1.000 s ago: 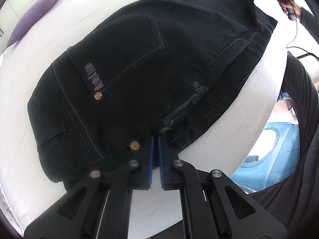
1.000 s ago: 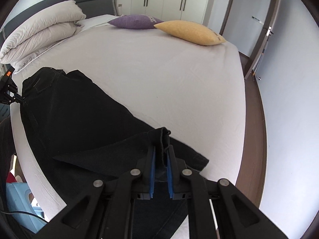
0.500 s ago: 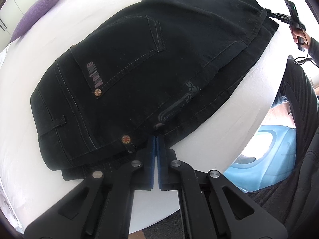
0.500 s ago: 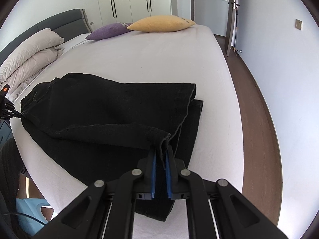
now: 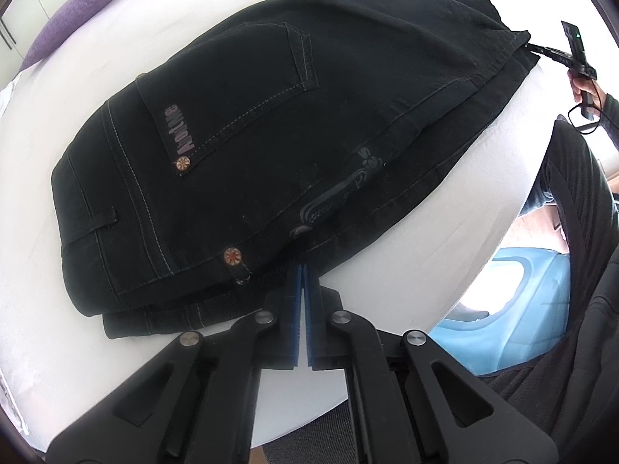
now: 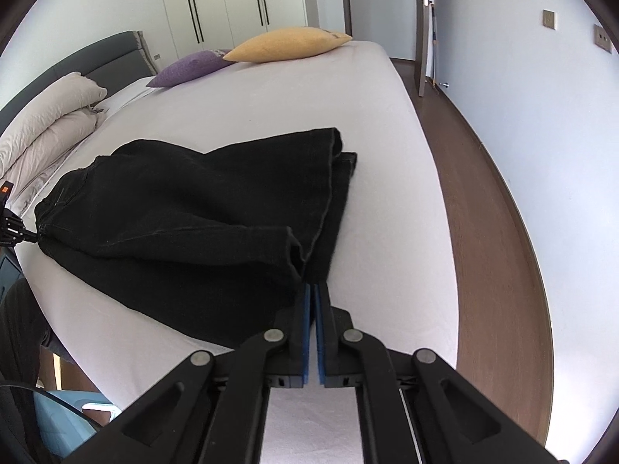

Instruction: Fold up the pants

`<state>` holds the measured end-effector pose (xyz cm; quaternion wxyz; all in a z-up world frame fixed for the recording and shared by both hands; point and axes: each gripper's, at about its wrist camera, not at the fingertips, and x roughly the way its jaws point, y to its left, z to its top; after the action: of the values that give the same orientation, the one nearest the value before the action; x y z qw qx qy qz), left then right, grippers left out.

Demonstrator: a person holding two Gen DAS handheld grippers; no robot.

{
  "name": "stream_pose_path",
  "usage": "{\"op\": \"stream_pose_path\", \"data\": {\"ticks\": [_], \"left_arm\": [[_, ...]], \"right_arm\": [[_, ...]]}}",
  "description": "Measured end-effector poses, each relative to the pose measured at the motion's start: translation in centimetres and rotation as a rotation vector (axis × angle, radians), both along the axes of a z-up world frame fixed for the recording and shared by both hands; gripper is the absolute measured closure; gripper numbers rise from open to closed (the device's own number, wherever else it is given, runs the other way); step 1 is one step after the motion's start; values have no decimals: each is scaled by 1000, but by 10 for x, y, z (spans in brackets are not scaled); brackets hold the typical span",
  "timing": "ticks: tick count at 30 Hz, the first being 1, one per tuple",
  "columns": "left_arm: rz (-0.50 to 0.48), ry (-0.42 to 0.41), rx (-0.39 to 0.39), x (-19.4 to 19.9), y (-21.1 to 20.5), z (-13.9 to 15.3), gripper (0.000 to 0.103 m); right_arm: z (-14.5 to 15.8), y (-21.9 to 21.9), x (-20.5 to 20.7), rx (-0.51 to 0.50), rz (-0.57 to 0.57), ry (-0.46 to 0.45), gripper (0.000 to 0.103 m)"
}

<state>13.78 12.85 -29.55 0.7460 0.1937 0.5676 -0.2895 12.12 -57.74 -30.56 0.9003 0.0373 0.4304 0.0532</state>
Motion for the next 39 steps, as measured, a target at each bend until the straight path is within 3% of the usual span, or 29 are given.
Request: {"op": "stream_pose_path", "data": {"ticks": [5, 8, 9, 10, 12, 15, 20, 24, 25, 34, 39], "left_arm": [[1, -48, -39, -3, 4, 10, 103], [-5, -99, -74, -7, 4, 27, 101], [-17, -110, -81, -7, 2, 32, 101], [-30, -119, -79, -7, 0, 35, 101], [-46, -138, -51, -2, -4, 37, 101], [-44, -146, -31, 8, -4, 40, 101], [-68, -146, 29, 13, 4, 37, 100], [-37, -141, 48, 16, 14, 31, 100], [-31, -138, 44, 15, 19, 29, 100], [-91, -132, 85, 9, 24, 19, 100], [-226, -128, 102, -2, 0, 10, 100]], "right_arm": [[6, -12, -12, 15, -79, 7, 95], [34, 2, -15, 28, -12, -36, 94], [42, 13, -12, -12, 39, -40, 81], [49, 28, -9, -68, 96, -39, 54], [57, 56, 0, -166, 220, -45, 35], [52, 84, 25, -275, 345, 12, 36], [19, 117, 53, -420, 526, 171, 55], [4, 118, 66, -428, 537, 236, 89], [4, 117, 66, -421, 535, 235, 91], [8, 110, 47, -371, 509, 207, 97], [9, 107, 44, -356, 474, 196, 97]]}}
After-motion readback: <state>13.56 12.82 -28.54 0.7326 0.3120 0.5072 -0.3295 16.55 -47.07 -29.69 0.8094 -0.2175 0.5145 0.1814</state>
